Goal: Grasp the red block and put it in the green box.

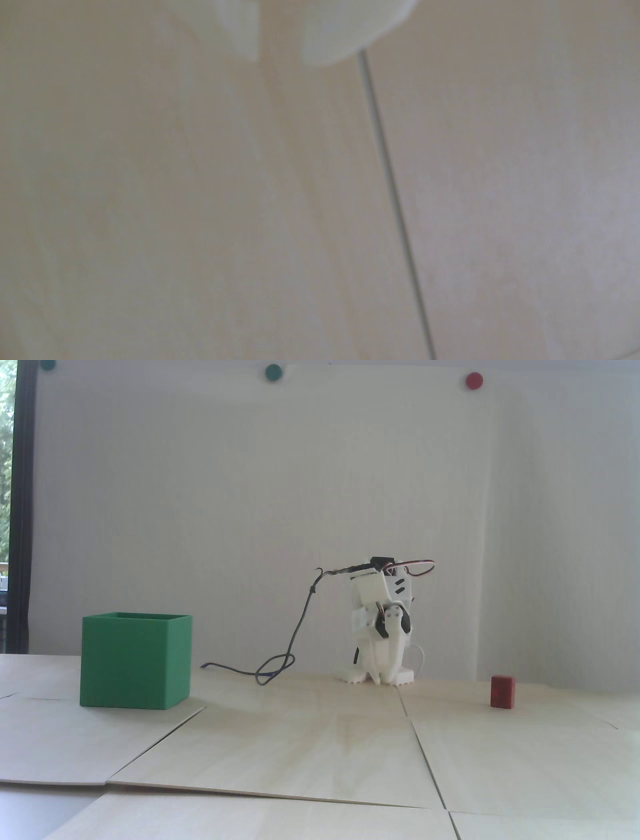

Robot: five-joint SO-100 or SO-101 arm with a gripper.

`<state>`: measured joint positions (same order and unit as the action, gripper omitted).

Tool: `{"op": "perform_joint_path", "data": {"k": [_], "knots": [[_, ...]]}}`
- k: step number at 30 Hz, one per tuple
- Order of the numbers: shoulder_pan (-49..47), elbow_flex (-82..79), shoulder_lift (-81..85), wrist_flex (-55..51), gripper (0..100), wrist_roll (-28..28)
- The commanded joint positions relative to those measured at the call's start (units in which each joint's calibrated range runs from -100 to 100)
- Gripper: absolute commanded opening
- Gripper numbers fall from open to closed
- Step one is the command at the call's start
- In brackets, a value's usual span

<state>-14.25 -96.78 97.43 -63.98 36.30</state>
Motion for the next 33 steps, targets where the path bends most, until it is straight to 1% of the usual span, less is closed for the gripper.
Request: {"op": "perform_joint_path", "data": {"k": [1,25,29,33], "knots": [[-0.3,-0.5,1.0,-0.4,2,-0.1],[0.0,0.0,1.0,-0.4,3,0.1],[-0.2,6.2,1.0,-2.3,3,0.0],[-0.3,15.9,0.9,-4.9,8,-0.4]]}}
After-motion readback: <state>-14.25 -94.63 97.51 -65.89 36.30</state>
